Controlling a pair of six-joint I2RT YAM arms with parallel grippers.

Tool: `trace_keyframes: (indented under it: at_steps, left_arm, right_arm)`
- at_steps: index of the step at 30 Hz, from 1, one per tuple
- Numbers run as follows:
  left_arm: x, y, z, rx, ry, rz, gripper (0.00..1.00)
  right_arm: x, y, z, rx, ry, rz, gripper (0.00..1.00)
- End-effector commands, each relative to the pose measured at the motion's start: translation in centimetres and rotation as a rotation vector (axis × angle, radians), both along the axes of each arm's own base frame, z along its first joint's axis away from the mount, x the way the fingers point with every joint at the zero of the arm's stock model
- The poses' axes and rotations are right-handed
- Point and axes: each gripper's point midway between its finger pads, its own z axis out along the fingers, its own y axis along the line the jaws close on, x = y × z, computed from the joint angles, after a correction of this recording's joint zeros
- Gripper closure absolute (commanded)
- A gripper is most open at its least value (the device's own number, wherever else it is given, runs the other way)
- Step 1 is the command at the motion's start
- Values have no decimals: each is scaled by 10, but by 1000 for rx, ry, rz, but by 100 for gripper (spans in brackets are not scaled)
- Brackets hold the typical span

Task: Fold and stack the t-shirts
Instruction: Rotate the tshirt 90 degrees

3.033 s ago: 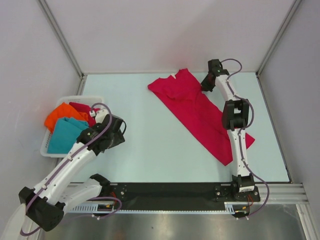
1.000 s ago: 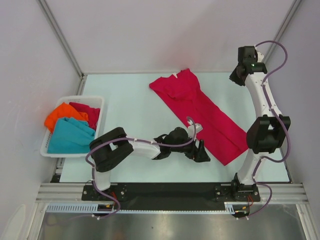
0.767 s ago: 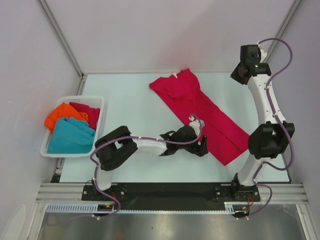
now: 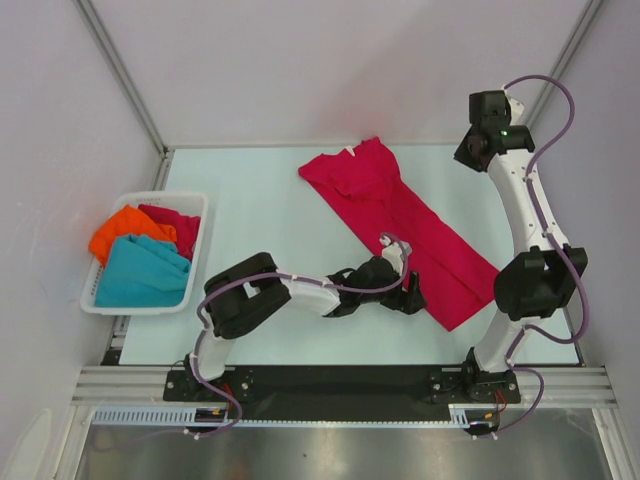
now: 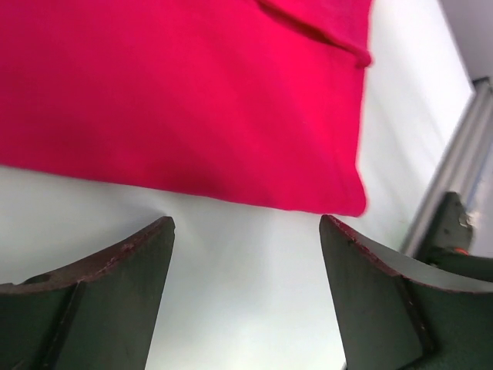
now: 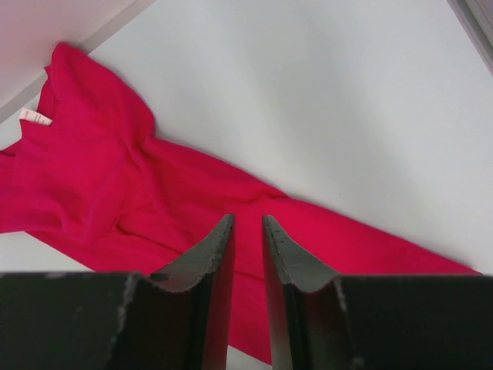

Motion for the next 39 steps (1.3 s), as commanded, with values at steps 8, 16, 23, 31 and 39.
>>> trace_keyframes:
  at_steps: [8,16,23,31,39]
  left_arm:
    - [-39,-30,6,-210,171,-109,19]
    - [-27,-30,-9,-202,152,-48,20]
    - [10,-2,-32,16,37,143,21]
    - [14,3,-49,99,77,232,42]
    - [4,-8,-50,84,111,168,100]
  right_arm:
    - [-4,4,47,-47,-84,-6,75]
    - [-8,-1,62,-71,-99,-14,74]
    - [-12,-4,62,-84,-95,-21,74]
    - [-12,-4,56,-84,-80,-18,75]
    - [-14,-9,53,-81,-79,-25,75]
